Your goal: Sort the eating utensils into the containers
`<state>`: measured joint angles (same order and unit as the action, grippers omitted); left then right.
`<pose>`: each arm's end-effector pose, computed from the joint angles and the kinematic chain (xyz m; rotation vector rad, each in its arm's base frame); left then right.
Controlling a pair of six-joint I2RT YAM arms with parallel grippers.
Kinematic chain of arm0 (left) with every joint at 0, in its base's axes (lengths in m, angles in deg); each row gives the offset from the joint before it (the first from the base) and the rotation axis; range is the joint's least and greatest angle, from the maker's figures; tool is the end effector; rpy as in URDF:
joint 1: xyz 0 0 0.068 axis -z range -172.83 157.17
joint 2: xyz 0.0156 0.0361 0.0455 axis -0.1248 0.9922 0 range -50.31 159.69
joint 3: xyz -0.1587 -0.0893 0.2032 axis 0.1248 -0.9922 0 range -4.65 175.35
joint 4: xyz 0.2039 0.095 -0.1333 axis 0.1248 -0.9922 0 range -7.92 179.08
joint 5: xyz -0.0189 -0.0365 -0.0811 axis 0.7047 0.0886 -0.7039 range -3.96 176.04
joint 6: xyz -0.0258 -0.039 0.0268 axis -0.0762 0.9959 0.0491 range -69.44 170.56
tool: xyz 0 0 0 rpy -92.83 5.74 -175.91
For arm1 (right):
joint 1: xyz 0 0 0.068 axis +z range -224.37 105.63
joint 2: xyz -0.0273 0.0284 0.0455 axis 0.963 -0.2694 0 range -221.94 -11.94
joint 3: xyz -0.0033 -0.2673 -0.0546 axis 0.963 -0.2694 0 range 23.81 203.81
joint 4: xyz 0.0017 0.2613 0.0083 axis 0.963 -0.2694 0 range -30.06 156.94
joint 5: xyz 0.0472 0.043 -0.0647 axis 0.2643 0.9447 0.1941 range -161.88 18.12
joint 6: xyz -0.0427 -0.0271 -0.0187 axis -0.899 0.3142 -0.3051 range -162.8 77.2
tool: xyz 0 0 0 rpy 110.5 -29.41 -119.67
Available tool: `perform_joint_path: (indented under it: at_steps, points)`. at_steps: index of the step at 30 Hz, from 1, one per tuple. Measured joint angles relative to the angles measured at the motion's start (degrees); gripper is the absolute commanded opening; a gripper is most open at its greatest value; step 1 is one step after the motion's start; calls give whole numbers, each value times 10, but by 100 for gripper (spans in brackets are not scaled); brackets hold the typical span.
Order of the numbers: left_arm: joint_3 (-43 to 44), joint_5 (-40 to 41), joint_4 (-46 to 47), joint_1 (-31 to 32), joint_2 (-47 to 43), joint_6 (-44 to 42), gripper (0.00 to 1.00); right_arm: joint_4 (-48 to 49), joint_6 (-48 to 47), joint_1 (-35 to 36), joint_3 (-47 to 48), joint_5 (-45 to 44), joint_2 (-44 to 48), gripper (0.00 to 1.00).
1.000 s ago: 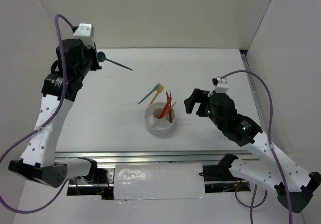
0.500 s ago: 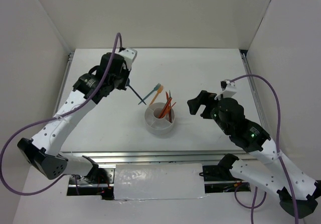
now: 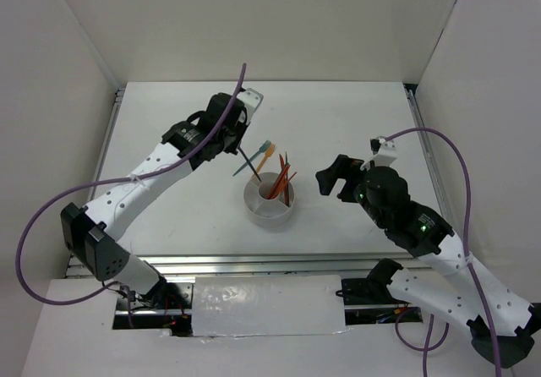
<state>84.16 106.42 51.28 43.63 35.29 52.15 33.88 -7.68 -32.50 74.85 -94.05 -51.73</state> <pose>0.2723 -0.1858 0.3895 0.4448 2.0851 -0.0025 0.1169 0.0868 0.3494 0.1427 1.9520 0.5201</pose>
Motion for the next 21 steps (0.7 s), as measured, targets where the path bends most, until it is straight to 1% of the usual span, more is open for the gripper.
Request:
perform_joint_path:
  at_steps: [8,14,15,17,19,20,21]
  points:
    - [0,8,28,3,54,-18,0,0,0,0,-9,-5,9,100]
    - [0,-4,36,8,90,-26,1,-7,0,0,-9,-12,9,100]
    - [5,-8,33,9,97,-27,10,-8,0,0,-9,-13,9,100]
    - [27,-15,25,12,117,-27,17,-9,0,0,-9,-15,12,100]
    - [51,-19,19,15,139,-28,28,-9,0,0,-9,-19,15,100]
    - [60,-21,17,17,147,-29,34,-9,0,0,-9,-20,15,100]
    - [66,-21,17,18,152,-29,45,-9,0,0,-9,-21,15,100]
